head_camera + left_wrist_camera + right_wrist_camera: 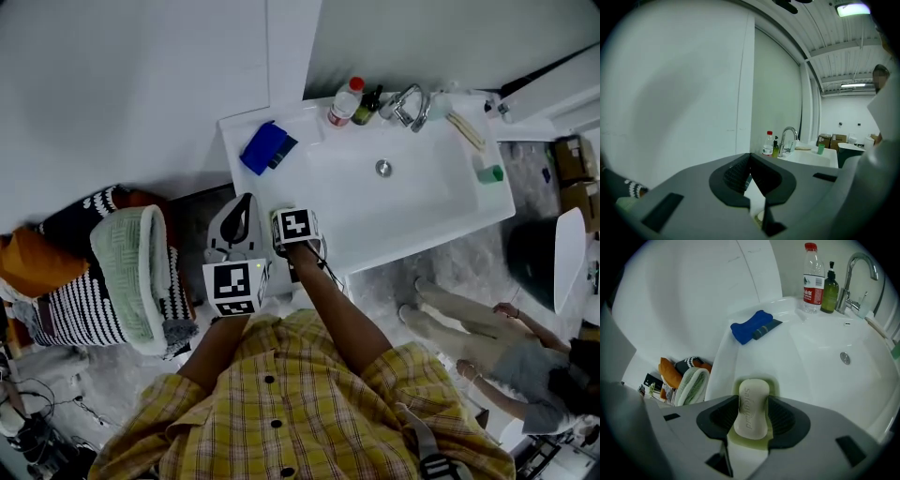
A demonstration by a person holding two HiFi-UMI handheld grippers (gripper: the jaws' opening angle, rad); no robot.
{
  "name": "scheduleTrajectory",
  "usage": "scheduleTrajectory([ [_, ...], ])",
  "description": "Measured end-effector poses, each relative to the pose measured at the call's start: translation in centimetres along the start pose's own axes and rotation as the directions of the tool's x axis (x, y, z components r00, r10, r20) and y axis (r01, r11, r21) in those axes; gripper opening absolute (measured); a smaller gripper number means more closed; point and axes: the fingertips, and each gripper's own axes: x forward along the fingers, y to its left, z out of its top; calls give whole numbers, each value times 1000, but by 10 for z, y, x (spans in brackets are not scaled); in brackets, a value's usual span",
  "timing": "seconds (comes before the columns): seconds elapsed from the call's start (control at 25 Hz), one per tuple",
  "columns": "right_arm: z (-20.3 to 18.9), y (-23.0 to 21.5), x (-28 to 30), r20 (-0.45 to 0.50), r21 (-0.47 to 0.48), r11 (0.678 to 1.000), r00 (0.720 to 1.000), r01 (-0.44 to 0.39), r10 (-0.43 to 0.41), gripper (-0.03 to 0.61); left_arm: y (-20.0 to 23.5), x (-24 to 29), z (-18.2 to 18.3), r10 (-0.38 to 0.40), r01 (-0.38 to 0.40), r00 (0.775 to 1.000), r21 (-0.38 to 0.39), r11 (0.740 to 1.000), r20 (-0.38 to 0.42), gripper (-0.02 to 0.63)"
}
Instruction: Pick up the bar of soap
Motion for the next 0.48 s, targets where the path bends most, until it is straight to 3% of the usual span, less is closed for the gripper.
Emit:
scheduleTrajectory([
  [0.48, -9, 7, 14, -121, 39, 998, 992, 44, -39, 189, 17, -2, 1, 33, -33, 999, -31, 999, 9, 11],
])
